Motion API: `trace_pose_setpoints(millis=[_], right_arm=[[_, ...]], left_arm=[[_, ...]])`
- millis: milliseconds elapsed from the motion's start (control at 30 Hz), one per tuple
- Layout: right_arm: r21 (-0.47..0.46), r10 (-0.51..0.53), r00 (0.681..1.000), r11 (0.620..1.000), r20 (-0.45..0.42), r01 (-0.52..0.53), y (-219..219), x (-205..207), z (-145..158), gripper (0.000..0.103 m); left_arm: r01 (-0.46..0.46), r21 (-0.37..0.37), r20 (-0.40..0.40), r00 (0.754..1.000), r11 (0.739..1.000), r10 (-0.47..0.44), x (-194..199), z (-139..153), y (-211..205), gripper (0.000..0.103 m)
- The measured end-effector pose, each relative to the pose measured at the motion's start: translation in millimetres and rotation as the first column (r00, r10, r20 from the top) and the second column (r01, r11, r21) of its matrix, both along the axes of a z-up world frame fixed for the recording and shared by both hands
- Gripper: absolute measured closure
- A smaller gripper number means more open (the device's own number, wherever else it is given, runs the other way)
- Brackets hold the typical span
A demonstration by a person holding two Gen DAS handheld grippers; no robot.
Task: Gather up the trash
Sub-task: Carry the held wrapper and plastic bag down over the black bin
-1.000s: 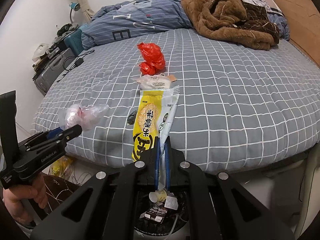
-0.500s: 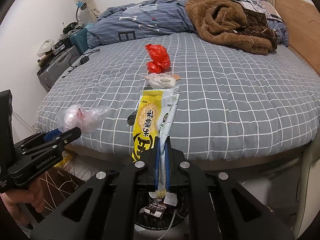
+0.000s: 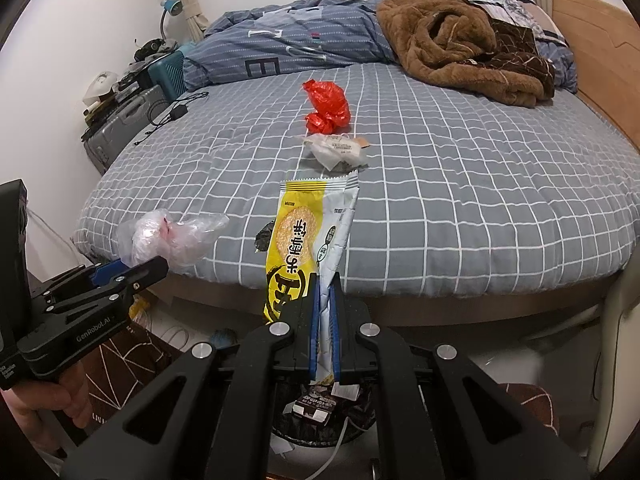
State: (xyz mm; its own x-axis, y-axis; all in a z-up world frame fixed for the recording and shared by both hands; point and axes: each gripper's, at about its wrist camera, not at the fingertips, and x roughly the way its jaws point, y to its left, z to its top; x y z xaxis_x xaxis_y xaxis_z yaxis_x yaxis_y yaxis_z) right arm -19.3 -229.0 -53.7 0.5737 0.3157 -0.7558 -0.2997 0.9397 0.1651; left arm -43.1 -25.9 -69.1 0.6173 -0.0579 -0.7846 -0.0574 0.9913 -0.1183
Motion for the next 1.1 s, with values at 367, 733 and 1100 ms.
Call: trace_pose_setpoints(millis=[367, 733, 1100], right_arm=[[-0.012, 0.003, 1.000, 1.000, -0.019, -0.003, 0.3, -15.5, -11.5, 0.099], [-0.022, 0.005, 0.999, 1.000, -0.054, -0.006, 2.2, -27.4, -30.6, 0.099], [-0.036, 0.018, 0.995, 0.999, -0.102, -0.022, 8.3, -36.9, -56.2, 0.099]], left_arm=[[0.008, -0.004, -0.028, 1.000, 1.000, -0.008, -19.6, -15.8, -3.4, 0.064], [0.015, -0.001, -0.073, 0.997, 1.000, -0.015, -34.9, -41.0, -7.4, 0.064], [0.005, -0.001, -0.123, 0.992, 1.000, -0.005, -47.4, -70.6, -3.9, 0.064]])
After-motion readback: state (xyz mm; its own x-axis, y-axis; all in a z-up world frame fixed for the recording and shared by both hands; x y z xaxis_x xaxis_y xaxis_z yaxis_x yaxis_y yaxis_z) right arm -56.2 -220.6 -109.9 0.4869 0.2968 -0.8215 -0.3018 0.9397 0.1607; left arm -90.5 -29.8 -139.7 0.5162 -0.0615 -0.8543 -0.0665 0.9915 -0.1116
